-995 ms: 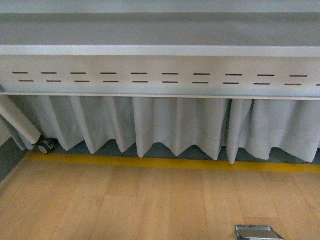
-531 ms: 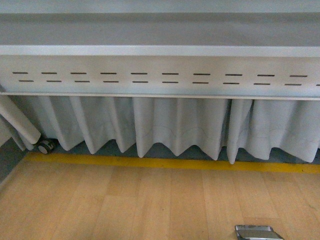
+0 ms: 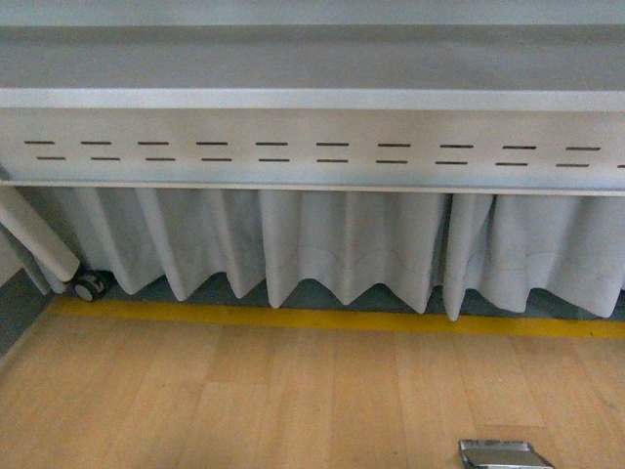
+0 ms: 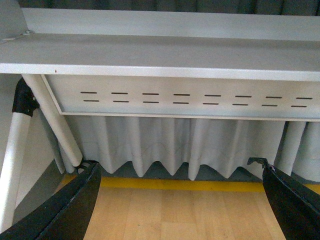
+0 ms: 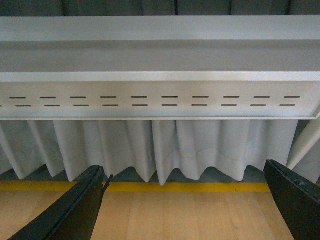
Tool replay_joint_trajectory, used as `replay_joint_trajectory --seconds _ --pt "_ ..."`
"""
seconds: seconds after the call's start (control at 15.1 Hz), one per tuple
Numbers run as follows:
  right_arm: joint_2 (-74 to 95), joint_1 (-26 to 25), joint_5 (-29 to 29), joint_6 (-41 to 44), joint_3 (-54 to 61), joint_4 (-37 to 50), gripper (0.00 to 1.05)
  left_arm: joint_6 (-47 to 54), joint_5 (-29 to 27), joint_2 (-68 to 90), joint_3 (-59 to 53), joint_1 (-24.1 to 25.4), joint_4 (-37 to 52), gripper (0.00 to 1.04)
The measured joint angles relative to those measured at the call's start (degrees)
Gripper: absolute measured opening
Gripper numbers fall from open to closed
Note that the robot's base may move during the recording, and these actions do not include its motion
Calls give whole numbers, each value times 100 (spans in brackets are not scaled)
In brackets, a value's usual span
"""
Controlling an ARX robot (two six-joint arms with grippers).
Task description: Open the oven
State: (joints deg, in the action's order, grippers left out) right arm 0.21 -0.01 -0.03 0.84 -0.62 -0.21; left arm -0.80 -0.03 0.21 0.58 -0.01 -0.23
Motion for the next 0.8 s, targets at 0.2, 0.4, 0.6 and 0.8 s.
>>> replay_joint_trajectory --seconds 0.2,0.4,0.6,0.8 --pt "-2 0 0 0 0 0 98 0 0 0 0 0 0 98" --pt "-2 0 0 0 0 0 98 0 0 0 0 0 2 98" --pt "-2 0 0 0 0 0 98 0 0 0 0 0 0 98" --pt "-2 0 0 0 0 -22 98 2 13 0 0 0 -20 98"
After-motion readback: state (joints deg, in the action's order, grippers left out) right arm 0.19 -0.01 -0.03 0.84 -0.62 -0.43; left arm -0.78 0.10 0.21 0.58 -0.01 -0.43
